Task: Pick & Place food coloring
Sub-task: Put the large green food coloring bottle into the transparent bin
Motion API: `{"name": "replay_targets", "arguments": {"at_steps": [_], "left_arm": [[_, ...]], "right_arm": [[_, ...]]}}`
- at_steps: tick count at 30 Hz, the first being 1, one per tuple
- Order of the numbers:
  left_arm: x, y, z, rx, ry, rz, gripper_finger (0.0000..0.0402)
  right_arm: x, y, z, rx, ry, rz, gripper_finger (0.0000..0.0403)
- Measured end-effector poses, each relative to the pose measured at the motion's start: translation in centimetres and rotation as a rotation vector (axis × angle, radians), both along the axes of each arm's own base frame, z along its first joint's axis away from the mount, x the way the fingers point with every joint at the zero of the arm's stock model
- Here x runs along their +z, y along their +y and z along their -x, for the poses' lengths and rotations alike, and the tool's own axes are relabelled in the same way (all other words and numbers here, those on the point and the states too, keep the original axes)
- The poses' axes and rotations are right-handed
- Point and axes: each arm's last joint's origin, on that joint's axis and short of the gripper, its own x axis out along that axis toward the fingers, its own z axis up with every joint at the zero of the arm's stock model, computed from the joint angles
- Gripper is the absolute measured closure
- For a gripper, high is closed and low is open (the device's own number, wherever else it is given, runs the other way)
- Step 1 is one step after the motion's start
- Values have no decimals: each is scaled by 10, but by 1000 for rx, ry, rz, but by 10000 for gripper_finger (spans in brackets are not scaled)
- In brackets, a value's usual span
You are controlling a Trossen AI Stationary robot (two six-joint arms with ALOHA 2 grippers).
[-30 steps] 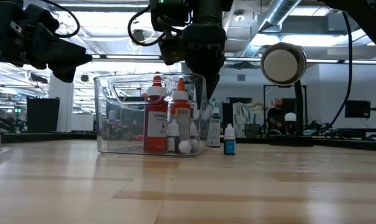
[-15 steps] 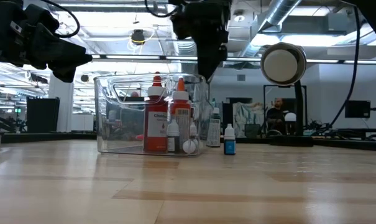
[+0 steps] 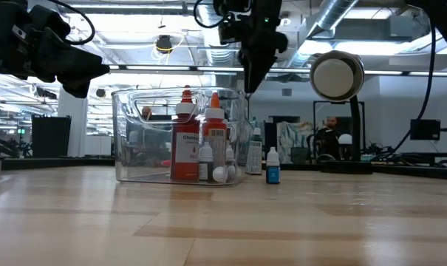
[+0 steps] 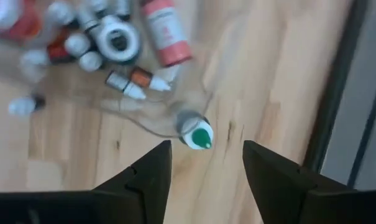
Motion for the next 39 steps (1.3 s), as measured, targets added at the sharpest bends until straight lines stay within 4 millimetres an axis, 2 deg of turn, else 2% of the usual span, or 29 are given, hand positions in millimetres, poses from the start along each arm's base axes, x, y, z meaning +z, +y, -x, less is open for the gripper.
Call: {"name": "replay_targets", "arguments": {"at_steps": [4,8,15,19,24,39], "left_arm": [[0,0,0,0,1,0,284],[0,0,0,0,0,0,284],[0,0,0,0,0,0,284],[0,0,0,0,0,0,284],[0,0,0,0,0,0,284],[0,0,0,0,0,0,284]], "right_arm": [[0,-5,-1,195,-10,-53,211],[-3,-16,2,228,-7,-75,214],[-23,-29,5,354,37,-44,212],[-28,-37,2,356,-8,-21,206],[-40,-44,7,328,31,-41,200],[-64,-42,12,333,73,-92,198]]}}
